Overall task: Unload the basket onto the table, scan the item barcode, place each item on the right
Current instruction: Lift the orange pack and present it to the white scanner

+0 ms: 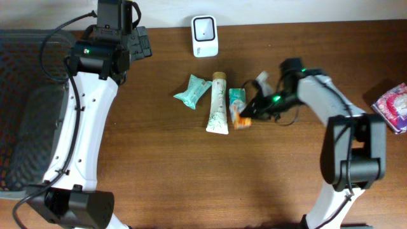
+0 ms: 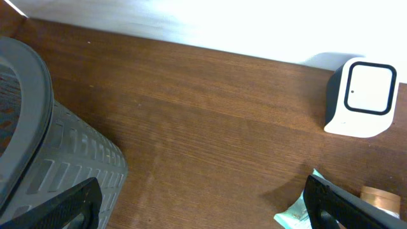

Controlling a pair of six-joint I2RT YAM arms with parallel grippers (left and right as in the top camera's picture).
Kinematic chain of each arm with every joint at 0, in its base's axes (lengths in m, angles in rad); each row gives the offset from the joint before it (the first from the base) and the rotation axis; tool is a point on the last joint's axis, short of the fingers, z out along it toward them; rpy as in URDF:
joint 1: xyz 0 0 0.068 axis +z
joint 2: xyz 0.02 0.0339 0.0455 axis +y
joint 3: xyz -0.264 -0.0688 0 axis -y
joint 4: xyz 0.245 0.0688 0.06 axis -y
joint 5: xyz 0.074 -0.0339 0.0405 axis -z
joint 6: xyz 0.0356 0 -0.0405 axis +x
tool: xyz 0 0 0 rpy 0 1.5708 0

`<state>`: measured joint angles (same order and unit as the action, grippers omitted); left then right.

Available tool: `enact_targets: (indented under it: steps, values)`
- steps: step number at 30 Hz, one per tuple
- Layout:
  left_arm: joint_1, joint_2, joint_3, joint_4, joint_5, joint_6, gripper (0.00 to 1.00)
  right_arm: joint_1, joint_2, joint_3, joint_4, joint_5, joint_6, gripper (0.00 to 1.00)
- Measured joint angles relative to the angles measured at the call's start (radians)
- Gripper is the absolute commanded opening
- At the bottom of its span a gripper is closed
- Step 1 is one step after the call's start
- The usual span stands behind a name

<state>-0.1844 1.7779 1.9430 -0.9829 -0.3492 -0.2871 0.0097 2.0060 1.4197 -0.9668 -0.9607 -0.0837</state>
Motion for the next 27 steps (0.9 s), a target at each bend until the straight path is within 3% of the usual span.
enact_targets:
  steps: [3,8,24,27]
  values:
    - [0.0,0.0,0.0,0.0,0.0,0.0,0.99,-0.118,0.0,0.017,0.013,-0.354,-0.115,0.04]
    - [0.0,0.0,0.0,0.0,0.0,0.0,0.99,-0.098,0.0,0.023,0.098,-0.535,-0.136,0.04]
    - [0.0,0.0,0.0,0.0,0.0,0.0,0.99,-0.072,0.0,0.024,0.133,-0.557,-0.121,0.04]
    - [0.0,0.0,0.0,0.0,0.0,0.0,0.99,-0.068,0.0,0.028,0.15,-0.393,0.03,0.04]
